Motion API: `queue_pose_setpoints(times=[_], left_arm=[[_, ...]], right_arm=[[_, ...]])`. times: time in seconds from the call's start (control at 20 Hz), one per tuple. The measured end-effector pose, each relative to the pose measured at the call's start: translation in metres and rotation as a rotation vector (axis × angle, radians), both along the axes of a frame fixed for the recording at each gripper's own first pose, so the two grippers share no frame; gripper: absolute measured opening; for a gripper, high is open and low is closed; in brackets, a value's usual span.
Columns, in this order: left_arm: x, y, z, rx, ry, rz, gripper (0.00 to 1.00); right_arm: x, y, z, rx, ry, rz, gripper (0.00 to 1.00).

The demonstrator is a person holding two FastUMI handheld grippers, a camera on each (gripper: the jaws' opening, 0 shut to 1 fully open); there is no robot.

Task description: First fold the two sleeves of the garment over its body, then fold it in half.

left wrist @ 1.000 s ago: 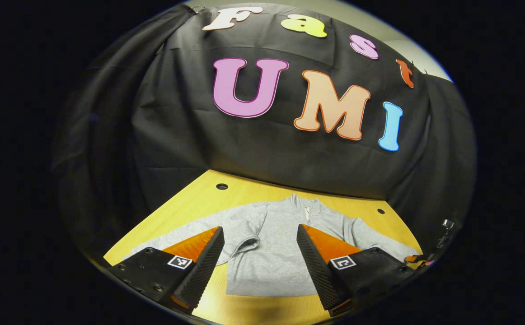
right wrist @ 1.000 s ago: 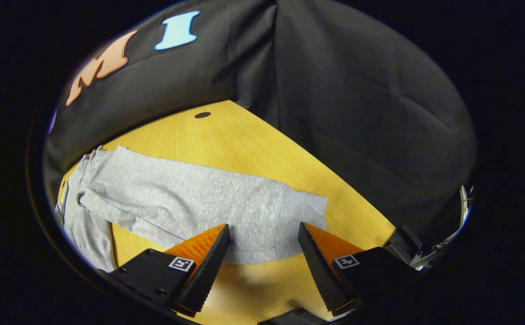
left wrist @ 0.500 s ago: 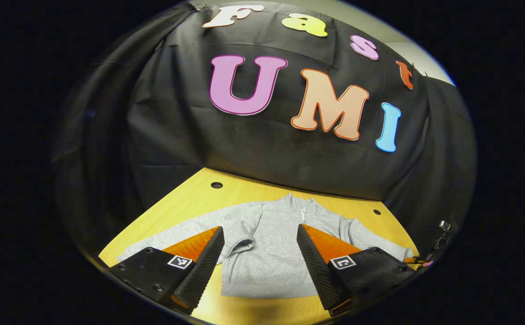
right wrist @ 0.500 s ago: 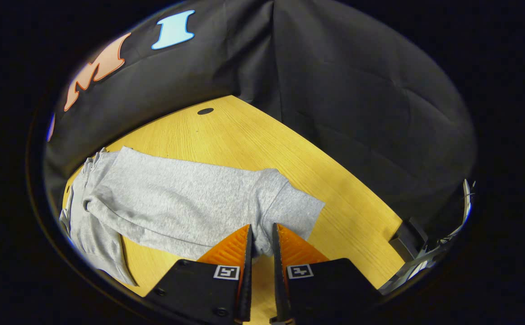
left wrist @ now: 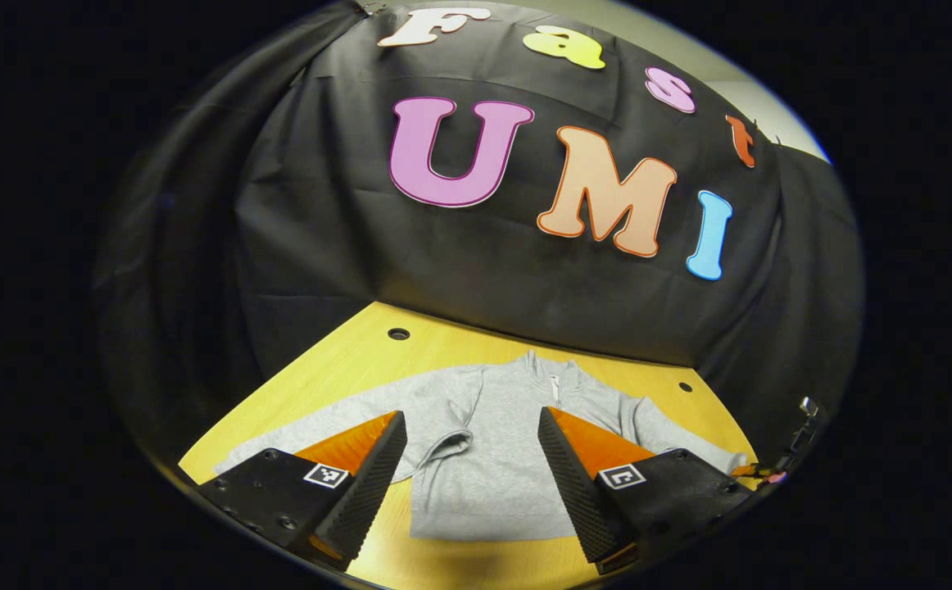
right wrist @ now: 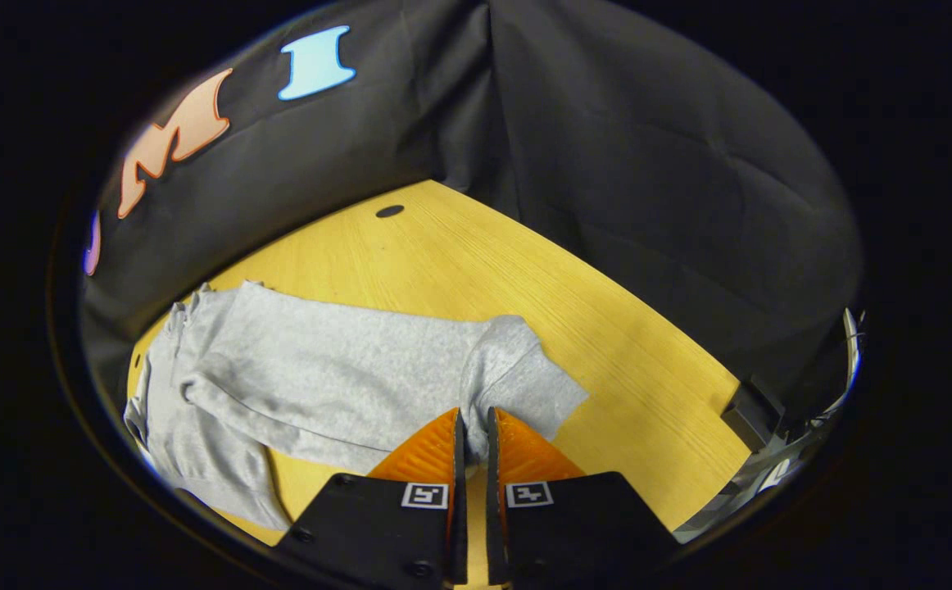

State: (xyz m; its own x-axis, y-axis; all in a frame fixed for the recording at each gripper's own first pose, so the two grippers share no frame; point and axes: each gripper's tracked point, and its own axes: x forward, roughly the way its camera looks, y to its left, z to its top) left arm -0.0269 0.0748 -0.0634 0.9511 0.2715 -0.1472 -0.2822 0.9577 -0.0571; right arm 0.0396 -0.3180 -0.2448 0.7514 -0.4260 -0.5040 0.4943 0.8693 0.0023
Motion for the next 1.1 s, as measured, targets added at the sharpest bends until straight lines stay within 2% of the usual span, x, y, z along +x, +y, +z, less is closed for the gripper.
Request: queue_pose_setpoints(times=[0.2, 0.4, 0.8, 1.1], left_arm=[[-0.004, 0.006, 0.0, -0.013, -0.004, 0.001, 0.94], [-0.009, 0.014, -0.001, -0.026, -0.017, 0.0, 0.95], [-0.026, 0.034, -0.009, -0.041, -0.01, 0.013, 0.94], [-0.049, 0.062, -0.02, -0.06, -0.001, 0.053, 0.94]], right_arm=[[0.014, 0.04, 0.028, 0.032, -0.083, 0.055, 0.11], [0.032, 0.092, 0.059, 0.029, -0.148, 0.147, 0.11], [0.071, 0.226, 0.109, 0.068, -0.224, 0.375, 0.1], [0.107, 0.323, 0.147, 0.084, -0.287, 0.522, 0.11]])
